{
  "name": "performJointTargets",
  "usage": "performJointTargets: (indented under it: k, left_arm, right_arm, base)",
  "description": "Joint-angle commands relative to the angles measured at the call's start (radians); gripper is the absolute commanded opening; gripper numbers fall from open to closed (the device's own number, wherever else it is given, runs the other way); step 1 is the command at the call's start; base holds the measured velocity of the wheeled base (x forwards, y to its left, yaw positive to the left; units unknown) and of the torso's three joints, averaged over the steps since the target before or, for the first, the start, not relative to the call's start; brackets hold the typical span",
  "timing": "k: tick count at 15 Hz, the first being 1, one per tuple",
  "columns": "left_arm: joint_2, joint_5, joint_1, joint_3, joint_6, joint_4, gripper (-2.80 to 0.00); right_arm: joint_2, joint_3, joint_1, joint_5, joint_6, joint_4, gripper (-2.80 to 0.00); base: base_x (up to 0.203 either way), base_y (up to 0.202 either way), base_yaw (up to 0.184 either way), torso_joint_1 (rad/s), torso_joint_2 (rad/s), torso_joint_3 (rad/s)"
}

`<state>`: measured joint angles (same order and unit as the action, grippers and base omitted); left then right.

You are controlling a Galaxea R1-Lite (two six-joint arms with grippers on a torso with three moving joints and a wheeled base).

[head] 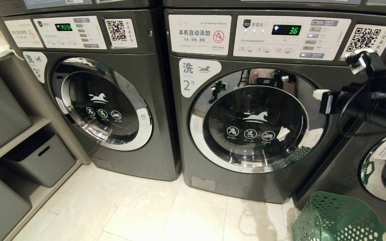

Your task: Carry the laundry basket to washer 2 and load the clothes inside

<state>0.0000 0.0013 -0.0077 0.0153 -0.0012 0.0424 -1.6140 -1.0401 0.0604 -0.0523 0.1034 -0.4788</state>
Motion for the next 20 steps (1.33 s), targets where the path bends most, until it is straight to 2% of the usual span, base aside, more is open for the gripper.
performJointTargets:
  k: [1,5,8,10,12,13,14,16,19,20]
  left_arm:
    - [0.002,0.0,0.0,0.0,0.0,0.001,-2.8]
    - [0.002,0.0,0.0,0.0,0.0,0.001,-2.8]
    - [0.002,0.0,0.0,0.0,0.0,0.001,-2.8]
    - [0.002,0.0,0.0,0.0,0.0,0.001,-2.8]
    - [0.002,0.0,0.0,0.0,0.0,0.001,-2.8]
    - [0.002,0.0,0.0,0.0,0.0,0.001,-2.8]
    - [0.001,0.0,0.0,0.0,0.0,0.001,-2.8]
    - [0.002,0.0,0.0,0.0,0.0,0.001,-2.8]
    - [0.002,0.0,0.0,0.0,0.0,0.001,-2.8]
    - [0.002,0.0,0.0,0.0,0.0,0.001,-2.8]
  right_arm:
    - [0.211,0.233,0.003,0.0,0.018,0.003,-2.8]
    - [0.579,0.704,0.004,0.004,0.046,0.012,-2.8]
    - [0.824,0.98,0.004,0.017,0.054,0.044,-2.8]
    - [0.965,1.023,0.004,0.019,0.056,0.196,-2.8]
    - [1.111,1.012,0.006,0.017,0.045,0.497,-2.8]
    - [1.14,0.996,0.007,0.018,0.012,0.604,-2.8]
    - [1.137,0.987,0.007,0.023,-0.032,0.631,-2.8]
    - [1.153,0.982,0.003,0.03,-0.05,0.63,-2.8]
    - [1.145,0.982,-0.11,0.027,-0.05,0.631,-2.8]
    - [1.16,0.982,-0.123,0.027,-0.049,0.63,-2.8]
  base:
    - [0.0,0.0,0.0,0.0,0.0,0.0]
    - [0.0,0.0,0.0,0.0,0.0,0.0]
    - [0.0,0.0,0.0,0.0,0.0,0.0]
    - [0.0,0.0,0.0,0.0,0.0,0.0]
    - [0.0,0.0,0.0,0.0,0.0,0.0]
    - [0.0,0.0,0.0,0.0,0.0,0.0]
    - [0.0,0.0,0.0,0.0,0.0,0.0]
    - [0.0,0.0,0.0,0.0,0.0,0.0]
    - [0.0,0.0,0.0,0.0,0.0,0.0]
    - [0.0,0.0,0.0,0.0,0.0,0.0]
